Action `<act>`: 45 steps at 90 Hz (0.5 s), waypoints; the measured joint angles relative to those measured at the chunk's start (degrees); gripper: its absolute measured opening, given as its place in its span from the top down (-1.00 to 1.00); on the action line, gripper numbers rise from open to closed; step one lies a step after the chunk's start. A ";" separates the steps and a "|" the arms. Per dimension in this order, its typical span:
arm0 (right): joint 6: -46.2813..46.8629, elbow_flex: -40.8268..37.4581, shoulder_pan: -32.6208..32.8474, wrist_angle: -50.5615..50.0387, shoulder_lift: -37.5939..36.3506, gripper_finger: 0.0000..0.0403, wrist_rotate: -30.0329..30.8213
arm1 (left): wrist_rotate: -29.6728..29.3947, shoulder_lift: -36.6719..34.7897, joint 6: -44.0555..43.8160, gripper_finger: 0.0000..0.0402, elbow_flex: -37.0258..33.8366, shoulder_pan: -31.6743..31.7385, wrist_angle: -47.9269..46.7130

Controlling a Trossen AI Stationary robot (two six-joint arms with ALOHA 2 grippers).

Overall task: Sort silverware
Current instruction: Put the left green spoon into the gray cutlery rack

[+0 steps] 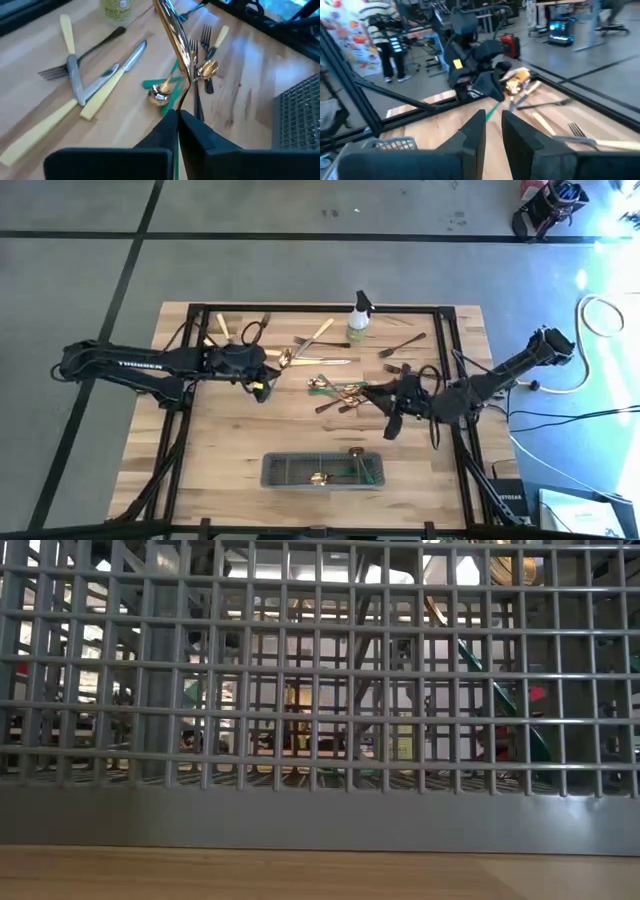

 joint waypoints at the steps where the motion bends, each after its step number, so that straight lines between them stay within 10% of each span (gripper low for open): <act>1: -0.21 0.00 -0.37 0.17 0.01 0.77 -0.66 | -0.05 0.03 0.25 1.00 0.06 0.00 0.21; 45: -4.67 0.01 -17.85 5.37 1.79 0.77 -29.99 | 5.53 3.55 11.57 1.00 0.24 -2.27 23.30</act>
